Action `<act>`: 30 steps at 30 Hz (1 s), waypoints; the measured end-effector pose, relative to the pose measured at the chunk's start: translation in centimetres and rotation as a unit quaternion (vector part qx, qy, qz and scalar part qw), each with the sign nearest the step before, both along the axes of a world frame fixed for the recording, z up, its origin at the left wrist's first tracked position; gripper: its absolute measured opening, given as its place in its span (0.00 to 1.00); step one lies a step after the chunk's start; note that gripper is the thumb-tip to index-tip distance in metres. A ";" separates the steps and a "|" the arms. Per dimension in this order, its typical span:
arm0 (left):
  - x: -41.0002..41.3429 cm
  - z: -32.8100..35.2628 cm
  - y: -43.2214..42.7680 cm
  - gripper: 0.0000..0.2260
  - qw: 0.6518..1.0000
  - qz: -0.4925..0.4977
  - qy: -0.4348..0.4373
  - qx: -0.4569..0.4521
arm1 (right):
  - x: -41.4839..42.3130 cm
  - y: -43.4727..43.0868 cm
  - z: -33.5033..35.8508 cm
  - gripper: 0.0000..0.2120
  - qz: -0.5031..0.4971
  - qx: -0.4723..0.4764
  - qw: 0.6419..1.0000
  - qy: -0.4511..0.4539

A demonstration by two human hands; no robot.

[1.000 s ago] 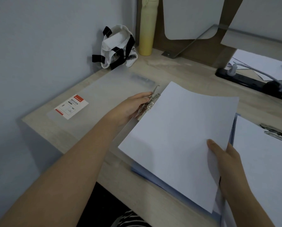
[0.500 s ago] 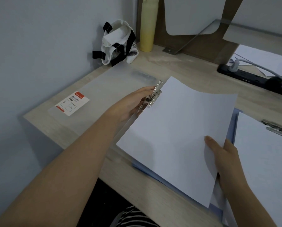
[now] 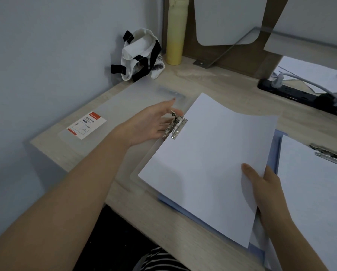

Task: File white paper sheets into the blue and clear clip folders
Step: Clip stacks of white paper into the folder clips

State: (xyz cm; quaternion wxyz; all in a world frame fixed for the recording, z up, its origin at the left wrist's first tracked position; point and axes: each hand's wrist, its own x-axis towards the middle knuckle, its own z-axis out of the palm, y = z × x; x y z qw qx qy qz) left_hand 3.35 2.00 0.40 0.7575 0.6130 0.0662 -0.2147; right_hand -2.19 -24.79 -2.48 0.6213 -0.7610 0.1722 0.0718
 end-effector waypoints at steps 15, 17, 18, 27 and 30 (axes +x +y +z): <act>-2.1 2.4 0.0 0.28 0.958 -0.024 0.076 0.276 | -0.1 -0.1 0.3 0.19 0.006 0.012 1.000 -0.009; -2.1 2.8 -0.1 0.27 0.945 -0.043 0.088 0.312 | -0.1 -0.1 0.3 0.19 0.011 0.011 1.000 -0.009; -2.1 3.0 -0.1 0.27 0.941 -0.052 0.096 0.321 | 0.0 -0.1 0.3 0.19 0.012 0.011 1.000 -0.011; -3.0 1.7 0.1 0.17 0.959 -0.012 0.062 0.278 | 0.0 -0.1 0.1 0.20 0.013 0.005 1.000 -0.028; -3.1 1.3 -0.3 0.11 0.955 0.002 0.032 0.295 | 0.0 0.0 0.0 0.20 0.013 -0.003 0.999 -0.029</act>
